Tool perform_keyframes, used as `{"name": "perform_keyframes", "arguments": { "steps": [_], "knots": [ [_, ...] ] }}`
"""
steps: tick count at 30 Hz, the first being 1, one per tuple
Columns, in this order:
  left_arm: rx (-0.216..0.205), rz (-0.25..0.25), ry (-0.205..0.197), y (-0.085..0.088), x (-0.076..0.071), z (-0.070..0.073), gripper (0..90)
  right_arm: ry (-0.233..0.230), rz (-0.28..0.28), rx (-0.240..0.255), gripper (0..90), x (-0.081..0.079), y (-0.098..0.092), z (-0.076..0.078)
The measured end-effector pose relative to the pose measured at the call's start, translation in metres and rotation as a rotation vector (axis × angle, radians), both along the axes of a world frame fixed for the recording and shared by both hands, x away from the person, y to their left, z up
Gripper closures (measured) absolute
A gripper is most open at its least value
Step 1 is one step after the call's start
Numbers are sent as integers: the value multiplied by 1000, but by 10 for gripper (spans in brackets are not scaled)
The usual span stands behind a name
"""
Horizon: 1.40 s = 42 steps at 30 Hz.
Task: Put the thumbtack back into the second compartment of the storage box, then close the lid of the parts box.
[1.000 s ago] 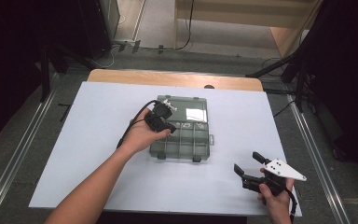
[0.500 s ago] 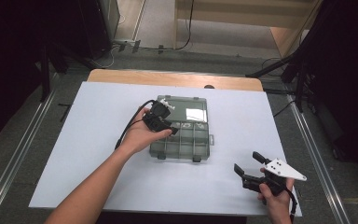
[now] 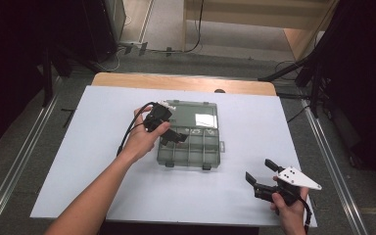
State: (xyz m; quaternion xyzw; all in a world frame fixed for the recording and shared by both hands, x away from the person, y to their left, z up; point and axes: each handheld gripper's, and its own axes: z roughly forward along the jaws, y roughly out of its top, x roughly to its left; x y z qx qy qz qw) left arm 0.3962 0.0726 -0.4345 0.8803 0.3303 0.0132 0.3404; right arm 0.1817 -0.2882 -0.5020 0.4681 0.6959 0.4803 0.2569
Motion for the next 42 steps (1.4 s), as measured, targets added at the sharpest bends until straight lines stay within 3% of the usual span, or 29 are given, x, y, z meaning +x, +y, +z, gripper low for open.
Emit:
{"name": "perform_keyframes", "arguments": {
  "steps": [7, 12, 15, 21, 29, 33, 42],
  "knots": [
    [-2, 15, -10, 4, 3, -1, 0, -1, -5, 12, 140, -2, -2, 1],
    [-55, 24, 1, 10, 7, 0, 0, 2, -9, 18, 140, -1, -1, 2],
    [-47, 39, -16, 14, 10, 1, 0, -3, -1, 24, 140, -1, -1, 7],
    [-100, 49, -19, 23, 15, 0, 0, -8, 8, 31, 139, 3, 1, 17],
    [-99, 51, -38, 29, 17, -1, 0, -23, 24, 28, 138, 11, 6, 29],
    [-126, 50, -48, 32, 19, -2, 0, -20, 25, 33, 134, 16, 7, 34],
    [-136, 68, -64, 34, 23, -6, 0, -14, 20, 34, 130, 26, 10, 39]
  ]
}}
